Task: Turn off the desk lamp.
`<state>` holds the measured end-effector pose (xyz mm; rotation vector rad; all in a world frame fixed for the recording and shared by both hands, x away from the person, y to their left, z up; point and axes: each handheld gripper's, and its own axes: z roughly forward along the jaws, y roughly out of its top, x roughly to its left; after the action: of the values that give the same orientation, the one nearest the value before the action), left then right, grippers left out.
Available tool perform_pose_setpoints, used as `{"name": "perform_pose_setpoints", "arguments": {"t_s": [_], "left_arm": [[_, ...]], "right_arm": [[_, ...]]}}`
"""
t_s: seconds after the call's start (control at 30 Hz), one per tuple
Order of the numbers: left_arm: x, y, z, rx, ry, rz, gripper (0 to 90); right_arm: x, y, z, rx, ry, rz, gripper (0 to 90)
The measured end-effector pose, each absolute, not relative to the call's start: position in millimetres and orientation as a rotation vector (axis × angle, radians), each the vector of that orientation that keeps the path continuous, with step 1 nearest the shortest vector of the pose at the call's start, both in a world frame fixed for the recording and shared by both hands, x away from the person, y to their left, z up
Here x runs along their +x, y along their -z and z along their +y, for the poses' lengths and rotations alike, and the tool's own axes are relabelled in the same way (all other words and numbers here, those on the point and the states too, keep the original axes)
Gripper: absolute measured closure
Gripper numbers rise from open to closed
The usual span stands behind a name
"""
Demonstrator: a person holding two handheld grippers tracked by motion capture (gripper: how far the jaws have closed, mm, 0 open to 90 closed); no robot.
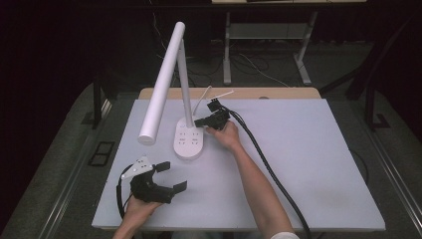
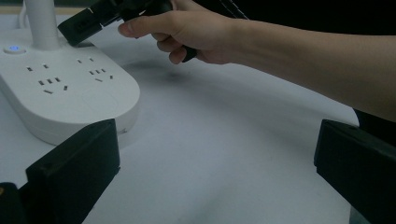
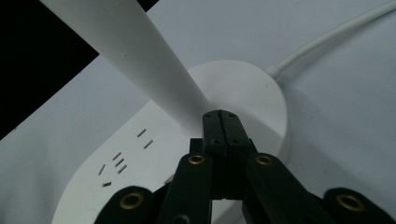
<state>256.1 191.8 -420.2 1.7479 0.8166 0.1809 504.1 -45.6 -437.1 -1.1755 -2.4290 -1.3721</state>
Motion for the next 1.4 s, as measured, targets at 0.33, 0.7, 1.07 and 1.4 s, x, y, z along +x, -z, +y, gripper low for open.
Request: {"name": "perform_pose_setpoints", "arguments": {"t_s": [0.33, 0.7, 1.07, 1.4], "left_arm": [[256.3, 420.8, 190.7, 1.761, -0.179, 0.81, 0.0], [255.7, 420.4, 189.8, 1.755, -0.176, 0.808, 0.0], [255.7, 420.8, 189.1, 1.759, -0.176, 0.81, 0.0], [256.9, 422.0, 188.7, 1.765, -0.169, 0.813, 0.0]], "right_arm": [[504.0, 435.6, -45.1, -1.184, 1.368, -2.427, 90.0], [504.0, 433.0, -44.3, -1.17, 1.355, -2.463, 90.0], [501.0, 433.9, -41.9, -1.182, 1.364, -2.482, 90.0], [502.1, 429.8, -49.5, -1.2, 1.365, -2.44, 90.0]]}}
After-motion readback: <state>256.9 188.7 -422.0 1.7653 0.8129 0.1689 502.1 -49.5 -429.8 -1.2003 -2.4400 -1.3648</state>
